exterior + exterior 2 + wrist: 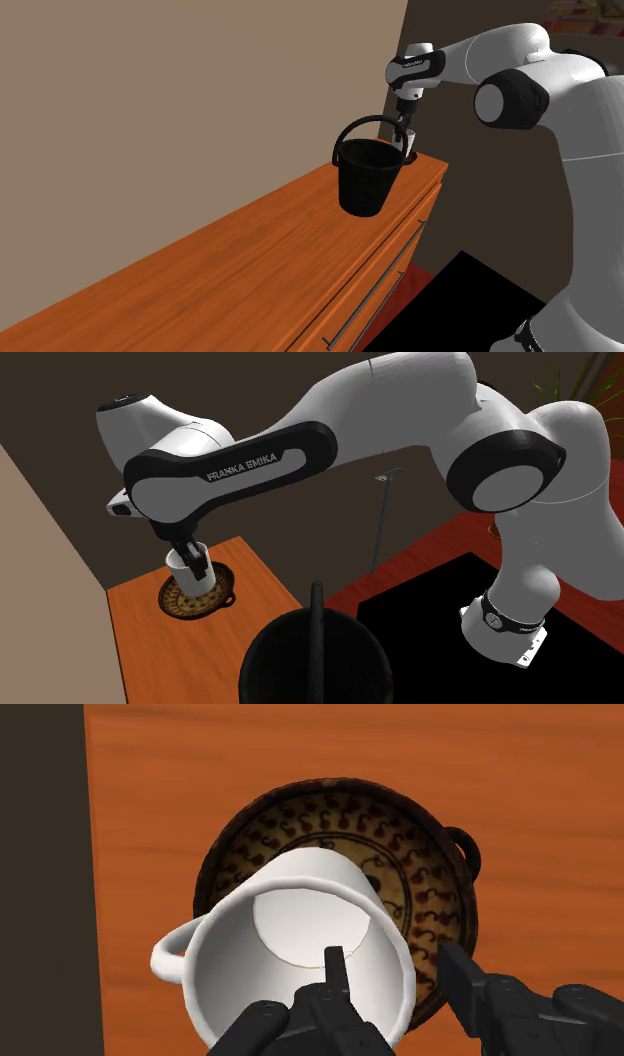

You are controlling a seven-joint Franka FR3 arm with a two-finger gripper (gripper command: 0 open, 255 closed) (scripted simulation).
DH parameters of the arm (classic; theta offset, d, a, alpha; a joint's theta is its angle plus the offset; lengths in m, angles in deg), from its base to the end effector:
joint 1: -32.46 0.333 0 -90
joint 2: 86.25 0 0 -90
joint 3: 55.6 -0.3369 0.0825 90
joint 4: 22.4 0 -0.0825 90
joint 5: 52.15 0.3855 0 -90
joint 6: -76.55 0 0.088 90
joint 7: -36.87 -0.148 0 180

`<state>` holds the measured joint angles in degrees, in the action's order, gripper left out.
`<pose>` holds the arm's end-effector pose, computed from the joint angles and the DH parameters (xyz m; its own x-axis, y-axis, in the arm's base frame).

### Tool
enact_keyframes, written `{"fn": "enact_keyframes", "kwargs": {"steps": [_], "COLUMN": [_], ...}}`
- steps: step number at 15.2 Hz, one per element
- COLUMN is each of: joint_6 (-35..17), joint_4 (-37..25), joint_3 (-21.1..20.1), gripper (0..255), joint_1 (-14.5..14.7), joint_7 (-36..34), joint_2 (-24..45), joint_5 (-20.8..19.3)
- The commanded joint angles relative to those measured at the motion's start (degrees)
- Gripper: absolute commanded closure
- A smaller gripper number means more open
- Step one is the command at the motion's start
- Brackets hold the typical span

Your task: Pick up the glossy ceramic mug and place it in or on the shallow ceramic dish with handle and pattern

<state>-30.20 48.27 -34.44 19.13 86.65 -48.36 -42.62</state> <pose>0.6590 -0.3516 0.3741 0.9569 0.2870 -0.0432 0.2890 -0.9561 0.0480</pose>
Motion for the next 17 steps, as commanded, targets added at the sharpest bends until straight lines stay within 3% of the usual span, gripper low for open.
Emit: {"fn": "enact_keyframes", "kwargs": {"steps": [1,5,9,17], "joint_6": [0.00,0.00,7.01,7.01], "joint_4": [-0.01,-0.01,-6.69,-6.69], "joint_3": [0.00,0.00,0.18,0.18], "gripper": [0,0,0,0], "joint_1": [0.00,0.00,-0.53,-0.53], "joint_7": [0.00,0.00,-0.44,-0.43], "joint_2": [0.00,0.00,-0.46,-0.46], "joint_5": [0.00,0.00,-0.30,-0.30]}}
